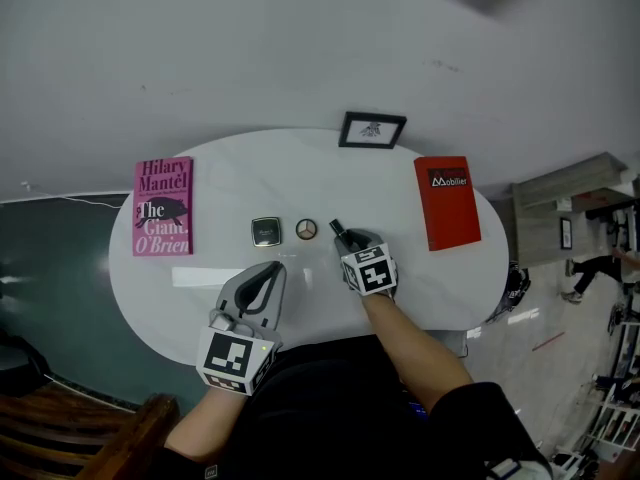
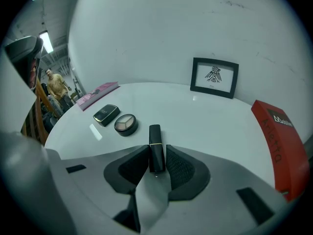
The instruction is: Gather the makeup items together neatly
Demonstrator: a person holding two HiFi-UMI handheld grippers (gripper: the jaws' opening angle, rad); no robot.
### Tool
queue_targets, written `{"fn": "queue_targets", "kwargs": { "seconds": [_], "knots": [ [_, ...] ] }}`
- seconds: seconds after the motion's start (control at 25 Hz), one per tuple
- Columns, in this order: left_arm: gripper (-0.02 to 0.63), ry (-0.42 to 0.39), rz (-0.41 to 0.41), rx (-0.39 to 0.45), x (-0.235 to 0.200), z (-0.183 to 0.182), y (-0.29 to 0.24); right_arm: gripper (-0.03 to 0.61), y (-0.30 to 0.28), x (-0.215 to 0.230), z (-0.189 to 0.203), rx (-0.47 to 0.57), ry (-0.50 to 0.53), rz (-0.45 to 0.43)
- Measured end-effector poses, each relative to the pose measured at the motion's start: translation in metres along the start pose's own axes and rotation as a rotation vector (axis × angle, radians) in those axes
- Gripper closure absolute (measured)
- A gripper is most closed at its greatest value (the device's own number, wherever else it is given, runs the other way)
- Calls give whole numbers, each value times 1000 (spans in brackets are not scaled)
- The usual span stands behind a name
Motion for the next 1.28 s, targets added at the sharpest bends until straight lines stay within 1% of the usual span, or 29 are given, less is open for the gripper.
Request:
{"fn": "queue_targets", "kwargs": {
  "seconds": [0.28, 0.44, 0.52, 0.56, 0.64, 0.8, 1.04, 1.2, 1.28],
  "knots": [
    [591, 8, -8, 1, 2, 1, 0, 472, 1, 2, -2, 21, -24, -15],
    [591, 14, -12, 5, 0, 2, 2, 471, -7, -6, -11, 6, -1, 1],
    [591, 16, -12, 10, 0, 2, 5, 471, -9, -10, -14, 7, -27, -2],
    [591, 17, -13, 12, -1, 2, 7, 458, -9, -12, -14, 7, -44, -6],
    [591, 18, -13, 15, -2, 3, 11, 438, -7, -15, -10, 5, -74, -13],
    [591, 24, -15, 18, -8, 6, 19, 436, 0, -21, 0, -5, -101, -13],
    [591, 36, -3, 24, -10, 9, 23, 437, 3, -27, 2, -14, -109, -8],
    [591, 39, -2, 27, -9, 12, 22, 437, 6, -28, 2, 5, -102, -14],
    [591, 39, -6, 33, -7, 13, 22, 437, 8, -27, 3, 25, -104, -30]
  ]
}}
Point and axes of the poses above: the fingertips, and each gripper's own axes: y backward along the fingers, x to its right, z out of its underside, the point moved 9 cm from there along y, backward along the fingers, and after that the axes turned 13 degrees about y, right-handed, at the moved point
